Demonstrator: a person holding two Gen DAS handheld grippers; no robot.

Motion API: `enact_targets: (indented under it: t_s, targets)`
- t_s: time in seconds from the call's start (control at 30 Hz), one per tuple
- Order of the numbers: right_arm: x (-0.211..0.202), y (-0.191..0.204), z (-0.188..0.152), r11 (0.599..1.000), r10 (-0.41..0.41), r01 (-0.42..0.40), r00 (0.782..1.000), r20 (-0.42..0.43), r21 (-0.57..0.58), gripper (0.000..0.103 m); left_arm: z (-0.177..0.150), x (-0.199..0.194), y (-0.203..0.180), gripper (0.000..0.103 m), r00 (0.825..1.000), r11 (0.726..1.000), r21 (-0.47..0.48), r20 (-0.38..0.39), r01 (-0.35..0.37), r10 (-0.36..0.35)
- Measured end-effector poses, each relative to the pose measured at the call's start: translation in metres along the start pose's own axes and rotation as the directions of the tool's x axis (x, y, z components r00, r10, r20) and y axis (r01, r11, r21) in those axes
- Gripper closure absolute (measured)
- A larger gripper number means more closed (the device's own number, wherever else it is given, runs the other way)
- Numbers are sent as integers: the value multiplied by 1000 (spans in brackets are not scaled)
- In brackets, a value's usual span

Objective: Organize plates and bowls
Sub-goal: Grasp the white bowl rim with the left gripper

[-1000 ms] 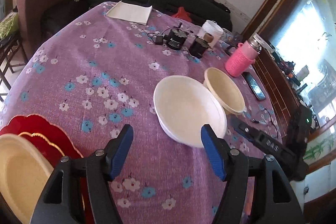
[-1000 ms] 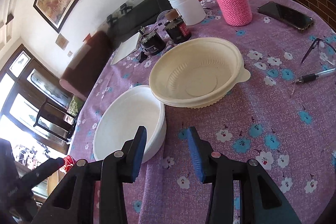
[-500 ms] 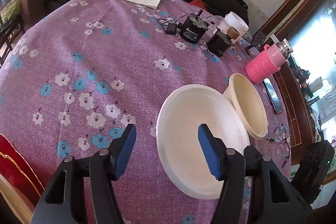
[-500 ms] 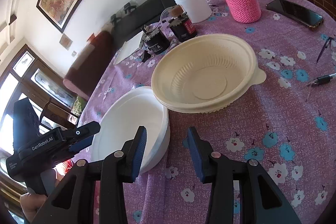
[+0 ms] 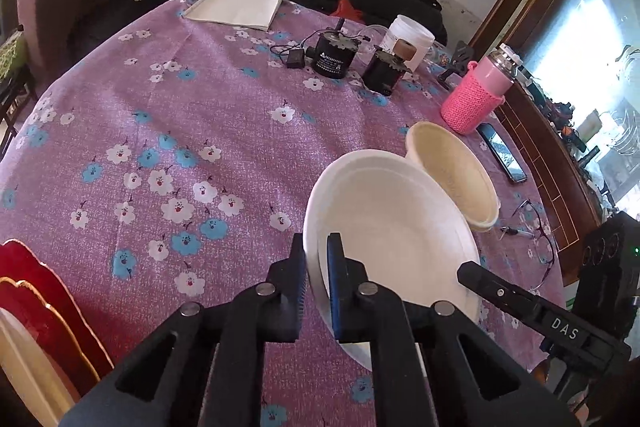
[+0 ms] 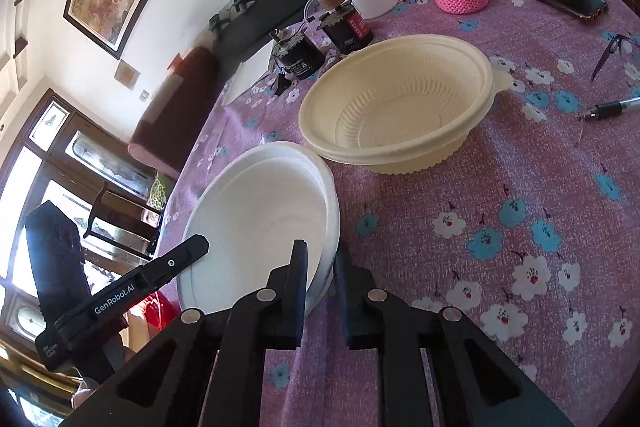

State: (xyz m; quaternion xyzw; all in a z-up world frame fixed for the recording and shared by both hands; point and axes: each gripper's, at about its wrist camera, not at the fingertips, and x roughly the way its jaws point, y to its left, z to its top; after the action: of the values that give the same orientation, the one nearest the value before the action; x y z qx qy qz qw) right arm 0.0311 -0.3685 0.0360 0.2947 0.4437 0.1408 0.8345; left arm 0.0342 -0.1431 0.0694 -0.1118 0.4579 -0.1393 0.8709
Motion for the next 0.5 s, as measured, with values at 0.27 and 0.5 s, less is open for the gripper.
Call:
enact_targets:
  t_s: [0.27,0.5]
  targets:
    - [-18,24,-10,996,32,-31,999,6,-83,89,-27,-36,8,90,998,999,-6,39,44,-44]
    - [-37,40,-29,994,23,-20,999,24,-108,88,-58,-48,7,84,998,998,39,32,48,-49]
